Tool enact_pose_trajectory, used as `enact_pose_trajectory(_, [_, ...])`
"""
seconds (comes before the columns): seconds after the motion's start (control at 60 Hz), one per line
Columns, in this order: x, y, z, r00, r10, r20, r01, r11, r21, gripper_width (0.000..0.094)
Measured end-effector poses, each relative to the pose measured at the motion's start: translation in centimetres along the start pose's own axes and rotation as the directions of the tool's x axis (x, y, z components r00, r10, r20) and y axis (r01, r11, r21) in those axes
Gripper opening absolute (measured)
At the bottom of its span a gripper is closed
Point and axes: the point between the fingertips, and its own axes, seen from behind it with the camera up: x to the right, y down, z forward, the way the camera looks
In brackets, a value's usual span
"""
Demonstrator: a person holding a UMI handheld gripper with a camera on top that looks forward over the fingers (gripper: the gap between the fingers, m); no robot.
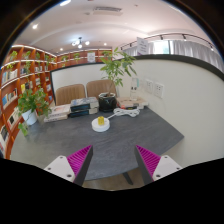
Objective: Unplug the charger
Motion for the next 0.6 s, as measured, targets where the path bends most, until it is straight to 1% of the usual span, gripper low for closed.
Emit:
enact_pose_trajectory(0.05, [-0.7,1.0,0.5,1.000,-0.008,0.020,0.008,1.000,-0.029,0.0838])
enact_pose_trajectory(0.1, [-2.0,2.2,2.5,0.999,-0.016,0.038,0.018,0.999,-0.051,0.0839])
enact_pose_trajectory(0.117, [-1.0,1.9,1.0,0.999,-0.022,0.046,0.025,0.998,-0.060,0.0839])
enact_pose_trajectory(0.133, [-2.5,2.6,3.4,0.998,-0.023,0.056,0.026,0.998,-0.062,0.0841])
enact_pose_trajectory(0.2, [-3.6,3.3,6.3,0.996,-0.033,0.087,0.040,0.996,-0.082,0.0855])
enact_pose_trajectory(0.3, [-4.3,2.8,10.8,0.990,-0.065,0.124,0.077,0.992,-0.096,0.0856])
enact_pose_trajectory(0.4, [-4.8,1.1,15.7,0.982,-0.097,0.162,0.113,0.989,-0.091,0.0846])
enact_pose_trajectory(0.467, [-5.2,-0.2,19.1,0.975,-0.124,0.185,0.141,0.987,-0.081,0.0821])
enact_pose_trajectory(0.6, [-6.2,-2.8,25.1,0.962,-0.157,0.225,0.169,0.985,-0.038,0.0666])
